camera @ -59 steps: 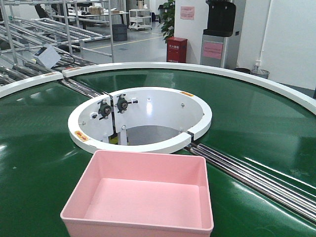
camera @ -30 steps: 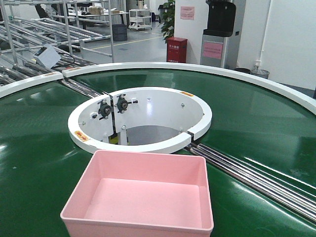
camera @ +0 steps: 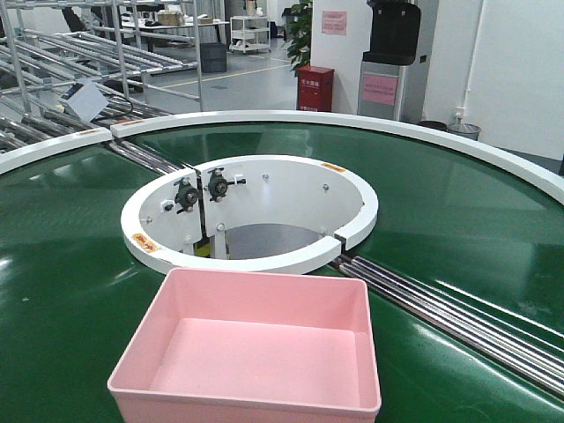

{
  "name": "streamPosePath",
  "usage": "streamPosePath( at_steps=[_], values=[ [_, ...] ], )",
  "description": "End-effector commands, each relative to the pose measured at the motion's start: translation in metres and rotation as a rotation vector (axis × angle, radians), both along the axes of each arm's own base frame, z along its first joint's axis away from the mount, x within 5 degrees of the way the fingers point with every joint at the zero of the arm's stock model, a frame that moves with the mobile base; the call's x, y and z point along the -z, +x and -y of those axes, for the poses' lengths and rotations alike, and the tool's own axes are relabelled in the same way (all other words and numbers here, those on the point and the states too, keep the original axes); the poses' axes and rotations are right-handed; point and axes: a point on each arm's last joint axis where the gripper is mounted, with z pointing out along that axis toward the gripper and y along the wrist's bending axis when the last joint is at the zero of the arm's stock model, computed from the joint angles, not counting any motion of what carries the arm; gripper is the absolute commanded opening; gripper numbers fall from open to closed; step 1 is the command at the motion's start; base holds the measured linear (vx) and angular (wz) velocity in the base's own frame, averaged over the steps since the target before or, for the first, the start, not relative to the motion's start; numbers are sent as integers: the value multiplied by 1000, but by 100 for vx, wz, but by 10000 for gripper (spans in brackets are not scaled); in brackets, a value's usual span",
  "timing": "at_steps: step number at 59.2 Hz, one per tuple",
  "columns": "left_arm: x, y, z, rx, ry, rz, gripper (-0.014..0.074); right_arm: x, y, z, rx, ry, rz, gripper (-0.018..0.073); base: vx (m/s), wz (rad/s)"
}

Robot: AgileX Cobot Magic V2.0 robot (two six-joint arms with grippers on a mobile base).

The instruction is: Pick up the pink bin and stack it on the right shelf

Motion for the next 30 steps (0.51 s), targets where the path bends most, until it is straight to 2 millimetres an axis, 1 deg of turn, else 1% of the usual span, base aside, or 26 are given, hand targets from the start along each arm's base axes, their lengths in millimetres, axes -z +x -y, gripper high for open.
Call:
streamPosePath(
  at_steps=[1,5,9,11,14,19,26,30],
  values=[
    [-40,-4,-1,-14,35,-12,-6,-39,0,1,19,-15,-37,-9,0,0],
    [-56,2,-3,-30,42,-170,-6,-53,7,3,35,-15,-172,-9,0,0],
    [-61,10,-4,-41,47,-328,-6,-61,20,4,49,-16,-322,-9,0,0],
    [-62,15,-5,-43,41,-389,-6,-61,26,4,54,-15,-391,-9,0,0],
    [-60,23,-5,-45,33,-469,-6,-58,38,4,59,-17,-484,-9,0,0],
    [-53,35,-6,-46,23,-572,-6,-50,56,3,57,-9,-578,-9,0,0],
    [-48,46,-6,-48,-12,-629,-1,-39,77,1,52,-3,-684,-9,0,0],
    [-44,53,-7,-52,-33,-674,34,-30,90,1,47,-30,-760,1,0,0]
  ],
)
